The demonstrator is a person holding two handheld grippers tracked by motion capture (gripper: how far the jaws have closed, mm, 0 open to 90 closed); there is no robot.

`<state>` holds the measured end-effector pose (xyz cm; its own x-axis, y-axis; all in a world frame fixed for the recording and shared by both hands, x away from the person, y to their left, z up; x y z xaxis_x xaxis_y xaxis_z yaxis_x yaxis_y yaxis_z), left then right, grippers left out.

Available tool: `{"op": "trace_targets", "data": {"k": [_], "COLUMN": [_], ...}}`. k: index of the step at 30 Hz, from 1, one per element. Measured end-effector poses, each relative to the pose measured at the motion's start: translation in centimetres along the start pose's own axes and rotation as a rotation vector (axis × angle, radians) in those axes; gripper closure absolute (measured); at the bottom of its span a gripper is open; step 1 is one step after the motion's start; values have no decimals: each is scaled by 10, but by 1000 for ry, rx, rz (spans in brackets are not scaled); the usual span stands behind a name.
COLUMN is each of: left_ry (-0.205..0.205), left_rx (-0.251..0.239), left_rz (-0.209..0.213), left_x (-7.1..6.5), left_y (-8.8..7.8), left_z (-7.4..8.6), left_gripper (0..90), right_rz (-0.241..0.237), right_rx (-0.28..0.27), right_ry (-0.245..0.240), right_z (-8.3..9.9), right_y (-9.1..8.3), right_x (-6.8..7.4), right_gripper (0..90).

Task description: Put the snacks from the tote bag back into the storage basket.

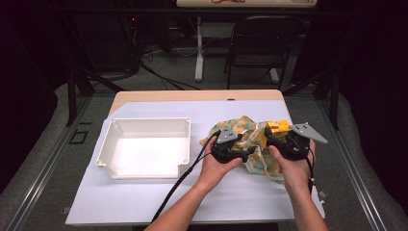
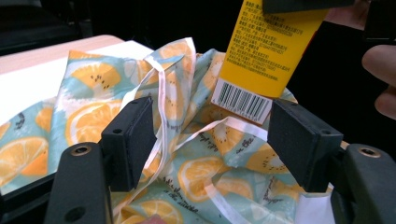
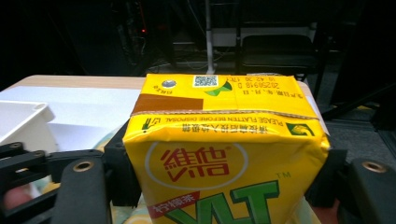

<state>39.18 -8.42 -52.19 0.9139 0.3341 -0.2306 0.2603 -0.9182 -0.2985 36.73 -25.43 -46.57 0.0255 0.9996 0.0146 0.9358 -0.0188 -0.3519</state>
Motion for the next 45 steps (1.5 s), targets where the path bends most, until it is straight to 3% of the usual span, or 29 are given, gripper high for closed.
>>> {"op": "trace_targets", "data": {"k": [2, 6, 11, 14, 17, 18, 21, 23, 27, 45], "left_ry": [4, 18, 36, 53, 39, 27, 37, 48, 31, 28], "left_rx": [4, 5, 34, 38, 26, 18, 12, 26, 17, 7], "left_rz": [31, 33, 52, 56, 42, 61, 74, 56, 64, 61], "left_x": [-1, -5, -9, -12, -12, -12, -14, -14, -13, -12], "left_y": [1, 3, 3, 3, 2, 1, 0, 0, 1, 0], "left_z": [0, 1, 2, 2, 0, 0, -1, 0, 0, 1], "left_gripper": [294, 252, 120, 115, 86, 84, 97, 103, 124, 259], "right_rz": [-17, -34, -60, -77, -93, -96, -107, -117, -131, -187], "right_rx": [0, 3, 7, 6, 13, 15, 15, 15, 12, 32], "right_ry": [0, -9, -18, -19, -26, -28, -32, -34, -36, -48], "right_z": [-1, -1, 0, 0, 1, 1, 2, 2, 2, 3], "right_y": [-2, -5, -7, -9, -11, -12, -13, -14, -16, -23], "right_x": [4, 9, 17, 22, 28, 30, 34, 37, 42, 56], "right_gripper": [299, 298, 298, 298, 298, 298, 298, 298, 297, 298]}}
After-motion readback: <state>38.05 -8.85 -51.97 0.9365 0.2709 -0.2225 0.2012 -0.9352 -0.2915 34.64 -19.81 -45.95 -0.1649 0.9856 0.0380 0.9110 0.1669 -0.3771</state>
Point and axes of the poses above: each handheld gripper's, and its own axes: y roughly forward along the jaws, z roughly out of its underside, x roughly to its left, the point moved 4 cm from there along y, roughly forward along the jaws, and after that the axes turned 12 degrees about z, right-handed, at the moved point
